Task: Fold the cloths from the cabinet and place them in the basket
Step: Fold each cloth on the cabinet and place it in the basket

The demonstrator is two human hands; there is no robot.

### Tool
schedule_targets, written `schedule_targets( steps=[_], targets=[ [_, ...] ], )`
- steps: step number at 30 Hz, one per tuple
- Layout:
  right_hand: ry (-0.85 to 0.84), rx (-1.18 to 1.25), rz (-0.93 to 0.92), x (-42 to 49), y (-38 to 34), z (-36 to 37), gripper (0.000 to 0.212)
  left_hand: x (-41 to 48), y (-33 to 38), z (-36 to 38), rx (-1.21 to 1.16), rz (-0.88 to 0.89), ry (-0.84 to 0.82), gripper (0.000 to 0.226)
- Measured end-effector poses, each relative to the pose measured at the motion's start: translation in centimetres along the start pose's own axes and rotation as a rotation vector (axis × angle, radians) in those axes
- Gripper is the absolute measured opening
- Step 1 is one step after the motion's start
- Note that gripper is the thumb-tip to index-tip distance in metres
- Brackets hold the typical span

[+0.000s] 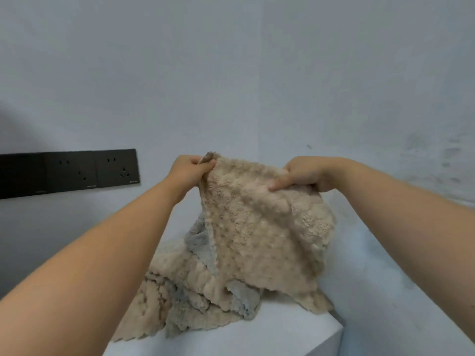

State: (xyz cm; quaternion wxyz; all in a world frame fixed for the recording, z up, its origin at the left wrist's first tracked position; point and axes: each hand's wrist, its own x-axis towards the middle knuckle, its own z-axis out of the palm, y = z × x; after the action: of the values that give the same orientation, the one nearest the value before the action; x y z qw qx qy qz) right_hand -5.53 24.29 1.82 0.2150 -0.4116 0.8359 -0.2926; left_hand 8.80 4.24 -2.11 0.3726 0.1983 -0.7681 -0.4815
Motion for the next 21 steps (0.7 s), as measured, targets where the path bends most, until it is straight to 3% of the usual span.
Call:
schedule_targets(
  steps=[3,7,10,13,15,17,21],
  targets=[
    [-0.099,-0.085,0.064,-2.6,-0.4,-1.2,0.027,-1.0,1.4,-3.0,0.046,-0.025,0.005,0.029],
    [-0.047,-0.247,0.136,-2.9,-0.5,-2.9,0.028,-1.4,2.4,-5.5,0.131,-0.185,-0.209,0.021],
    [0.121,-0.375,0.151,-1.0,-0.3,-2.2,0.023,-0.9,2.1,-5.0,0.262,-0.206,-0.178,0.028],
    [0.473,-0.479,0.057,1.4,-0.8,-1.5,0.015,1.0,2.1,-4.1,0.295,-0.097,0.070,0.029],
    [0.751,-0.345,-0.042,2.3,-1.7,-2.0,0.012,2.1,3.6,-3.9,0.184,-0.001,0.226,0.029],
    [0.928,-0.179,-0.179,2.2,-2.4,-2.9,0.015,2.7,5.5,-3.8,0.059,0.110,0.311,0.040],
    [0.933,-0.043,-0.312,0.2,-0.9,-2.0,0.021,1.1,5.7,-3.8,-0.013,0.177,0.240,0.036]
  ],
)
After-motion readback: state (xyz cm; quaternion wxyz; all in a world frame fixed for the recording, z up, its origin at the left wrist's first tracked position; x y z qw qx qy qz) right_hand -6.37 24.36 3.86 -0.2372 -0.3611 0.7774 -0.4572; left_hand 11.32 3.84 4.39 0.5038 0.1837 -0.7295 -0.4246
